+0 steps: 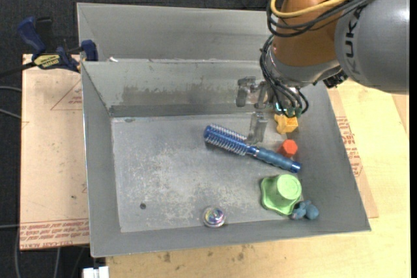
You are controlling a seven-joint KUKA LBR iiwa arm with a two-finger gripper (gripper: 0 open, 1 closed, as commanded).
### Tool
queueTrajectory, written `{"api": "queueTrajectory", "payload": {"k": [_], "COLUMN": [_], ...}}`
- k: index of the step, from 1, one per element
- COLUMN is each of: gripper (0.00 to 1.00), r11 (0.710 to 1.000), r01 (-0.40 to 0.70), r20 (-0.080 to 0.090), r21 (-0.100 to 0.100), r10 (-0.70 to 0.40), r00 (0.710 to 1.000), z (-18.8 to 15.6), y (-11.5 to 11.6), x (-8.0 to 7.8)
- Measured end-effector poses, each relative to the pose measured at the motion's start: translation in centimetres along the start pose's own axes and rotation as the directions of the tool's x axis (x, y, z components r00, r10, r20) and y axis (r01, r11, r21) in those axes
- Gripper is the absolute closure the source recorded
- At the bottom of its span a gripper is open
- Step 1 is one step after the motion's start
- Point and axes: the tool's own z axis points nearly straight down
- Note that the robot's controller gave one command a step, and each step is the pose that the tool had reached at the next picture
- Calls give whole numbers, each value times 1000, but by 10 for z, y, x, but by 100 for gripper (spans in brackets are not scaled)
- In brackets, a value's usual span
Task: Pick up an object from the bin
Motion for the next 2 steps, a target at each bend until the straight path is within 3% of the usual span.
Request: {"api": "queueTrajectory", "payload": {"k": [1,2], "gripper": [0,100], "r11": [989,989], "r01": [148,148], "r20": [0,7], "r21": [-1,-2], "r10": [-148,-148], "r00": [989,989], "z": [123,118], "y": [-14,-12], "x": [0,-2]}}
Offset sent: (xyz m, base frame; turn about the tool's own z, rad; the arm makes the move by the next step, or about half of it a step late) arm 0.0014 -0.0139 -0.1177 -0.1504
